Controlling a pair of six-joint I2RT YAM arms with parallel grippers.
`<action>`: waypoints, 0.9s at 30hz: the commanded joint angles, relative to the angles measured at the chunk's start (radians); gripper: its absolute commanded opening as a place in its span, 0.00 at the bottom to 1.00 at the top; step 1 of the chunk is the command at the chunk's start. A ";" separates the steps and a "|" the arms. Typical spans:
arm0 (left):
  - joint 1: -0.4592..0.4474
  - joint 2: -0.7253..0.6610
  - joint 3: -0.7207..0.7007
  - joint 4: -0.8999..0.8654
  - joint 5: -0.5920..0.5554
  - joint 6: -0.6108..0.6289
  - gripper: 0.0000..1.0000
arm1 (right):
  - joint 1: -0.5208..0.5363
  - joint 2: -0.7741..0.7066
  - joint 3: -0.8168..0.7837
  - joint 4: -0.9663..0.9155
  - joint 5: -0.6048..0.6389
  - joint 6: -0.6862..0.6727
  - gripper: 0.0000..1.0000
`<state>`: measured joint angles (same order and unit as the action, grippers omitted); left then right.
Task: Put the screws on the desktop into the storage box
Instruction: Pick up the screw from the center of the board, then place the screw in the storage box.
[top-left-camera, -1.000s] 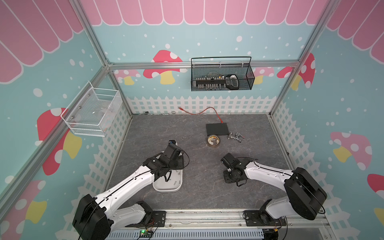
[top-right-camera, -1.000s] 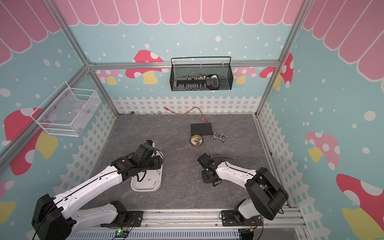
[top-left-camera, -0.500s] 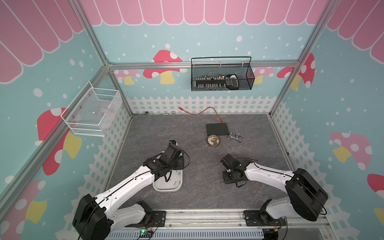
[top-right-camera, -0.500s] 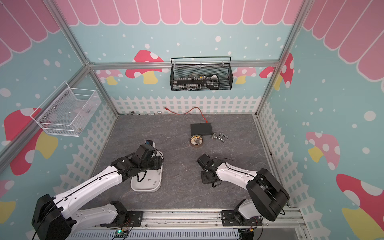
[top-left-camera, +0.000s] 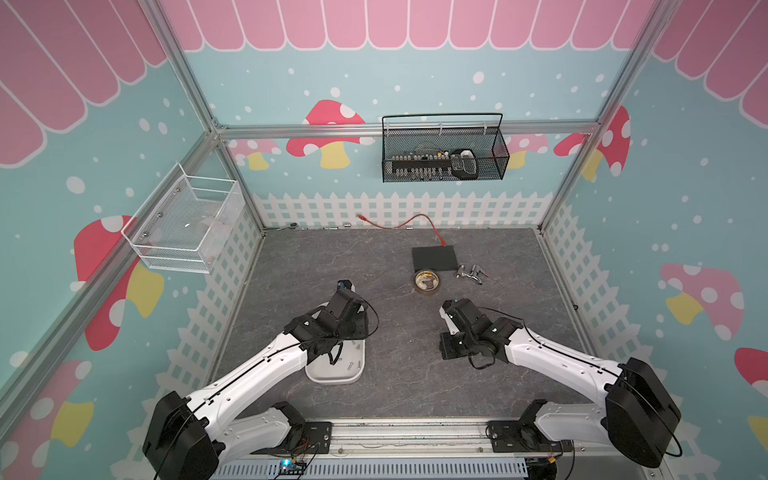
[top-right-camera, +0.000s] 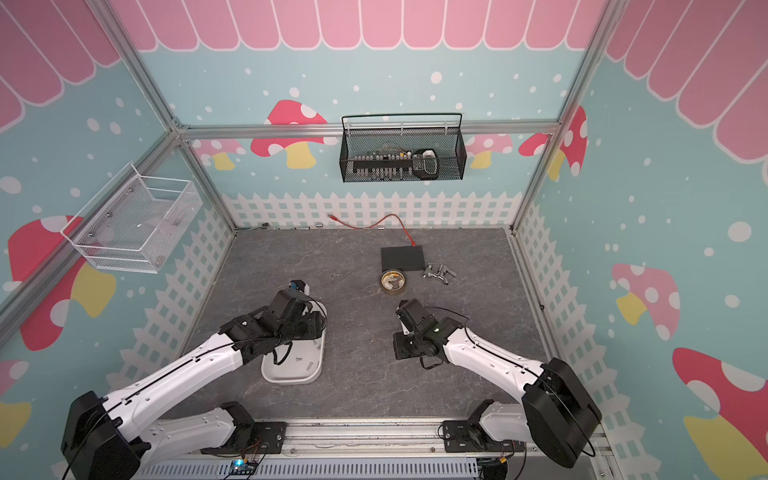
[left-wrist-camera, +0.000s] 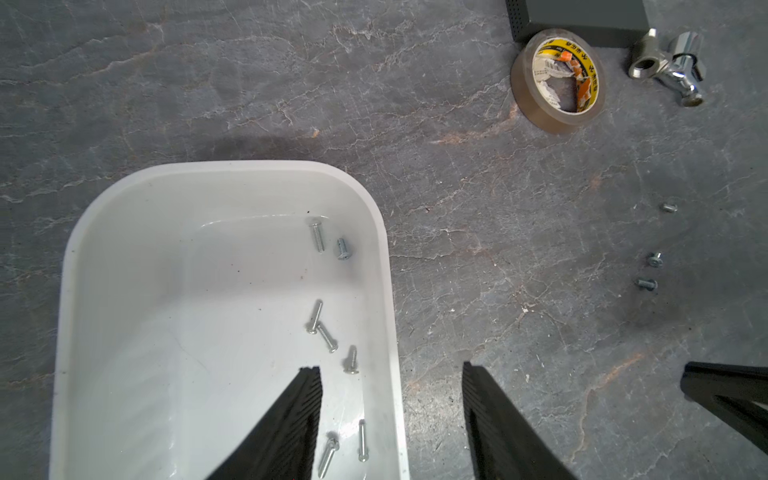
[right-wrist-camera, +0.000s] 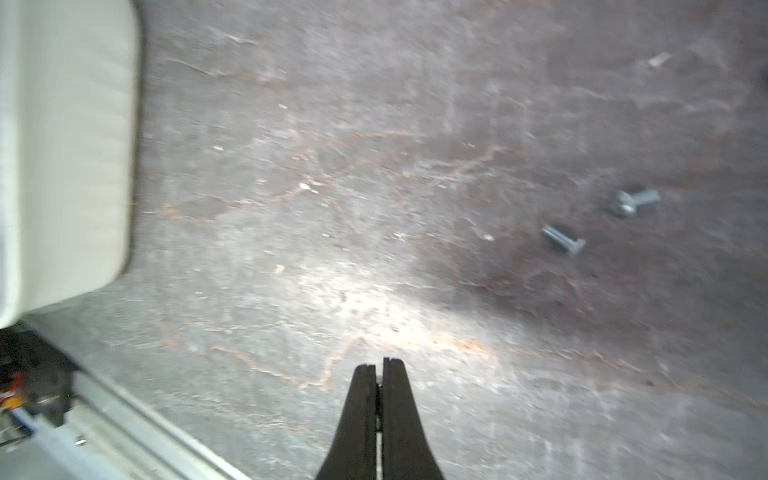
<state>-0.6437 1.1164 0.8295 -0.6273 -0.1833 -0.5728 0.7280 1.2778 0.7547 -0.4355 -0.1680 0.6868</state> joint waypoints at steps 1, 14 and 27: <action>-0.004 -0.038 -0.004 -0.009 -0.033 -0.013 0.59 | 0.027 0.015 0.046 0.182 -0.180 0.040 0.00; -0.004 -0.105 -0.009 -0.009 -0.069 -0.025 0.59 | 0.212 0.432 0.345 0.500 -0.209 0.138 0.00; -0.007 -0.148 -0.013 -0.009 -0.084 -0.033 0.59 | 0.244 0.557 0.447 0.472 -0.186 0.044 0.33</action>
<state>-0.6441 0.9844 0.8295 -0.6285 -0.2485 -0.5983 0.9691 1.8610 1.1748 0.0532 -0.3878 0.7845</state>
